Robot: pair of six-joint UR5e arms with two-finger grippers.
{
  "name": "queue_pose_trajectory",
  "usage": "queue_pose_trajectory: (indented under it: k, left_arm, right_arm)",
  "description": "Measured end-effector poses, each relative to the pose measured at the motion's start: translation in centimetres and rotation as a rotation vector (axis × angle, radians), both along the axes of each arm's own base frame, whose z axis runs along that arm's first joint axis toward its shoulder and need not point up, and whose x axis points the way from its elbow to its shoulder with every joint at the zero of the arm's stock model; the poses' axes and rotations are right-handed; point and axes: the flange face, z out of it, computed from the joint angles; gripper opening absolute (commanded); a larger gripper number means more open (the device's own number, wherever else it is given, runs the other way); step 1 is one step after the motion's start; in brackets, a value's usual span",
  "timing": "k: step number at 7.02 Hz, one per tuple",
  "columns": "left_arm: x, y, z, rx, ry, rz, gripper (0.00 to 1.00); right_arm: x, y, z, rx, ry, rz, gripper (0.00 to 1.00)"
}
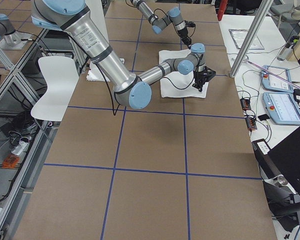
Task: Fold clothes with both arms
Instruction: 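Lay the hem down near the collar and open both grippers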
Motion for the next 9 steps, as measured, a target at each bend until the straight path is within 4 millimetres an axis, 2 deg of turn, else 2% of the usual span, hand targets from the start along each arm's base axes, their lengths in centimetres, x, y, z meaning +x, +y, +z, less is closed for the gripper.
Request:
queue_pose_trajectory:
  k: [3, 4, 5, 7, 8, 9]
  left_arm:
    - [0.2, -0.5, 1.1, 0.026, -0.036, 0.004, 0.02]
    - [0.2, -0.6, 1.2, 0.026, -0.037, 0.003, 0.29]
    - [0.2, -0.6, 1.2, 0.029, -0.035, 0.002, 0.37]
    - [-0.2, -0.4, 1.9, 0.047, -0.015, 0.001, 0.44]
    - [-0.5, -0.2, 2.4, 0.052, -0.010, 0.001, 0.45]
    - [-0.6, 0.0, 2.7, 0.058, -0.003, 0.001, 0.46]
  right_arm:
    - [-1.4, -1.0, 0.8, 0.006, -0.005, -0.003, 0.00]
    - [-1.5, -1.1, 1.1, 0.006, -0.004, -0.004, 0.50]
    - [-1.5, -1.1, 1.1, 0.007, -0.005, -0.004, 0.73]
    - [-1.5, -1.2, 0.7, 0.020, -0.017, -0.003, 0.87]
    - [-1.3, -1.1, 0.4, 0.027, -0.027, -0.001, 0.88]
    - [-0.8, 0.1, 0.1, 0.037, -0.048, 0.000, 0.90]
